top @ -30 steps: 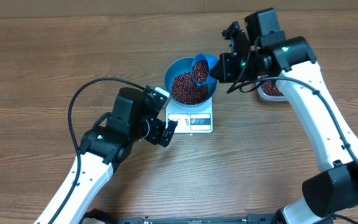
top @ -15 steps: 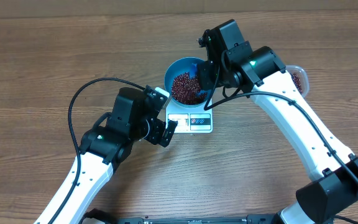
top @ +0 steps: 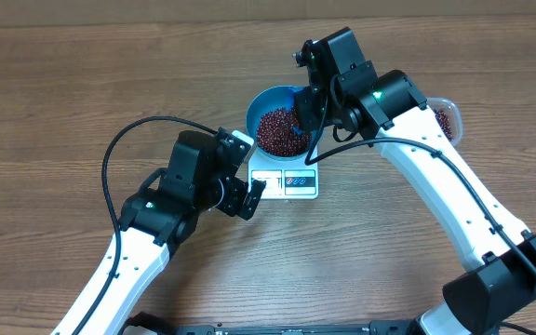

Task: Scoop item into bowl and weigh 150g on scale
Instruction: 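Tilt the scoop slowly with the right gripper, pouring beans gradually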

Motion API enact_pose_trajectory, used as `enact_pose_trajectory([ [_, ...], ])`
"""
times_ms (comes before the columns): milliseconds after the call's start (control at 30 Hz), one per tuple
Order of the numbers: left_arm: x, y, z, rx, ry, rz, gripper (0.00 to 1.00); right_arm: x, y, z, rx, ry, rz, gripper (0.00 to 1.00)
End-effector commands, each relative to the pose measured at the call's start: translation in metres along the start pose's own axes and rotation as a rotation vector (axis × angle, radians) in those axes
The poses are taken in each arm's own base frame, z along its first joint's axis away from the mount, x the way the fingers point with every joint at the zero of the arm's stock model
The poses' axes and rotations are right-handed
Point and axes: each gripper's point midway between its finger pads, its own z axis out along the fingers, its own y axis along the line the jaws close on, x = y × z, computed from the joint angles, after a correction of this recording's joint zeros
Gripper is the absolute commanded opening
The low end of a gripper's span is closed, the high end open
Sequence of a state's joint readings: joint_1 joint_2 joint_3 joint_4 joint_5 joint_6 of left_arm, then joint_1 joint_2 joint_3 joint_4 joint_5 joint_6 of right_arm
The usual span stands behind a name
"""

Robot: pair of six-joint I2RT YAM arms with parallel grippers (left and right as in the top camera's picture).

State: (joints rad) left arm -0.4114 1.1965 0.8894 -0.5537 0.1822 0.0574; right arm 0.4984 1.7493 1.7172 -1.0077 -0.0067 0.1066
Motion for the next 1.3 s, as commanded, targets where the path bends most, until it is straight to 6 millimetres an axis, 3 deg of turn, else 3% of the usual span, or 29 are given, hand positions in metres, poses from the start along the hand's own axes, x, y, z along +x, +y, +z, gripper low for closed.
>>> enact_pose_trajectory([
  [0,0.001,0.002,0.002,-0.008,0.006,-0.016,1.00,-0.019,0.004,-0.025,0.000,-0.087,-0.049,0.04],
  [1267,0.001,0.002,0.002,-0.008,0.006,-0.016,1.00,-0.031,0.008,-0.027,0.053,-0.142,-0.244,0.04],
])
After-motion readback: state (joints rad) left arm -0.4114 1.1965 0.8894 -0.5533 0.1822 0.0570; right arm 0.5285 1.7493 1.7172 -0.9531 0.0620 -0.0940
